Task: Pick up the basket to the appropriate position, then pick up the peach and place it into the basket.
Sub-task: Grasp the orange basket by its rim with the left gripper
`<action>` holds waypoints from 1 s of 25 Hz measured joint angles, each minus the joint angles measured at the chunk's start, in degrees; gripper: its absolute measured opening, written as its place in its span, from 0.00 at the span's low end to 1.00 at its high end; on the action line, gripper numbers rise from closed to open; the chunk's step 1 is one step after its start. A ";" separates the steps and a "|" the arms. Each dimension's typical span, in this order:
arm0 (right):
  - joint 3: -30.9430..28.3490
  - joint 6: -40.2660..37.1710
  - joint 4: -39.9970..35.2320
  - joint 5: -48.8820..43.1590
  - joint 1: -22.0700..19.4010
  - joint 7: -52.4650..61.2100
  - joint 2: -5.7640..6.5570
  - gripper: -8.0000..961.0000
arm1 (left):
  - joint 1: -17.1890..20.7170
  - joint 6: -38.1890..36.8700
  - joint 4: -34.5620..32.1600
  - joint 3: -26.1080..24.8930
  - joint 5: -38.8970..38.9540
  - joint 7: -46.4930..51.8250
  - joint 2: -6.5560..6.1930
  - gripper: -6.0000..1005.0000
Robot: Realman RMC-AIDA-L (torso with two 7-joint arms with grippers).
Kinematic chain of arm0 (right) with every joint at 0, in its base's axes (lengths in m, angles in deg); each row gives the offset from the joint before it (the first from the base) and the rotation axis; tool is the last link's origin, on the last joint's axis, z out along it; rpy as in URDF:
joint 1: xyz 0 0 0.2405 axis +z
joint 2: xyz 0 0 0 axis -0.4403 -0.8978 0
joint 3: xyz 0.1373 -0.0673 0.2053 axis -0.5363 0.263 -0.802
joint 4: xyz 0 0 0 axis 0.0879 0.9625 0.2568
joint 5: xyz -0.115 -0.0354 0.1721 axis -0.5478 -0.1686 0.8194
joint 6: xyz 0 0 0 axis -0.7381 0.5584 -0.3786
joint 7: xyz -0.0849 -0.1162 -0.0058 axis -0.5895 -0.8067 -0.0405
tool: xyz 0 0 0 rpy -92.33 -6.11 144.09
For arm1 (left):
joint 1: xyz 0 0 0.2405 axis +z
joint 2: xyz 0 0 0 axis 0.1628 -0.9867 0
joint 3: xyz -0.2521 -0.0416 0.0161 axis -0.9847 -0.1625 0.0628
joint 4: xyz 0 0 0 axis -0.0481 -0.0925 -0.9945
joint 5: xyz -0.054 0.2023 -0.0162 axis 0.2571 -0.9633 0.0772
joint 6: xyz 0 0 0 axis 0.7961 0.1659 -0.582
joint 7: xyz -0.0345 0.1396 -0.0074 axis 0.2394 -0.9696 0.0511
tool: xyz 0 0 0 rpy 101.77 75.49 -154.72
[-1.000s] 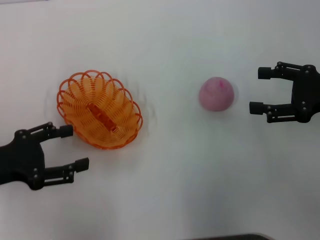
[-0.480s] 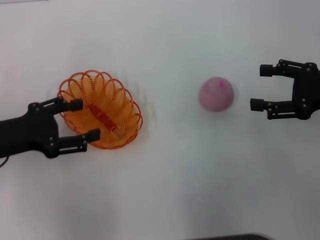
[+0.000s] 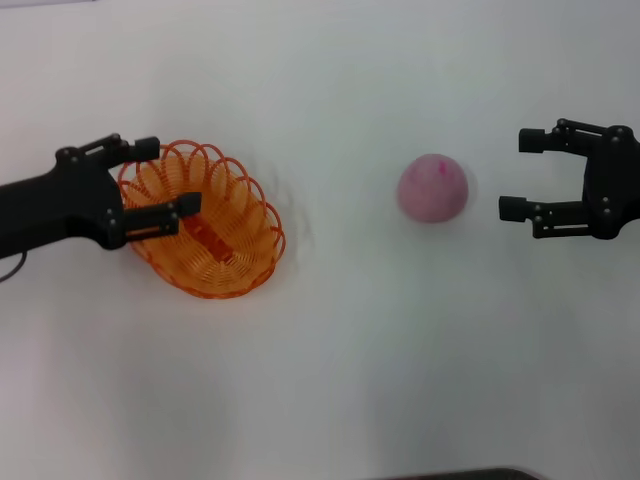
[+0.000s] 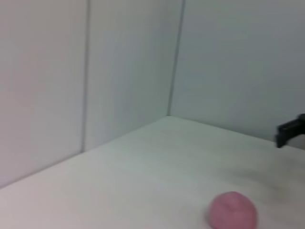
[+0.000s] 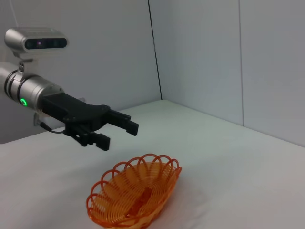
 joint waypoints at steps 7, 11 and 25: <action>-0.14 0.74 0.38 0.13 -0.02 -0.52 -0.42 0.98 | -0.87 7.52 1.36 0.27 4.04 0.89 0.21 0.87; -0.06 1.84 1.73 0.13 0.31 -1.26 -0.55 0.98 | -1.95 10.00 3.49 0.50 6.55 0.82 0.15 0.87; -0.14 2.01 2.86 0.91 0.56 -2.51 -0.66 0.98 | -3.47 17.89 6.90 0.54 11.17 0.82 0.18 0.86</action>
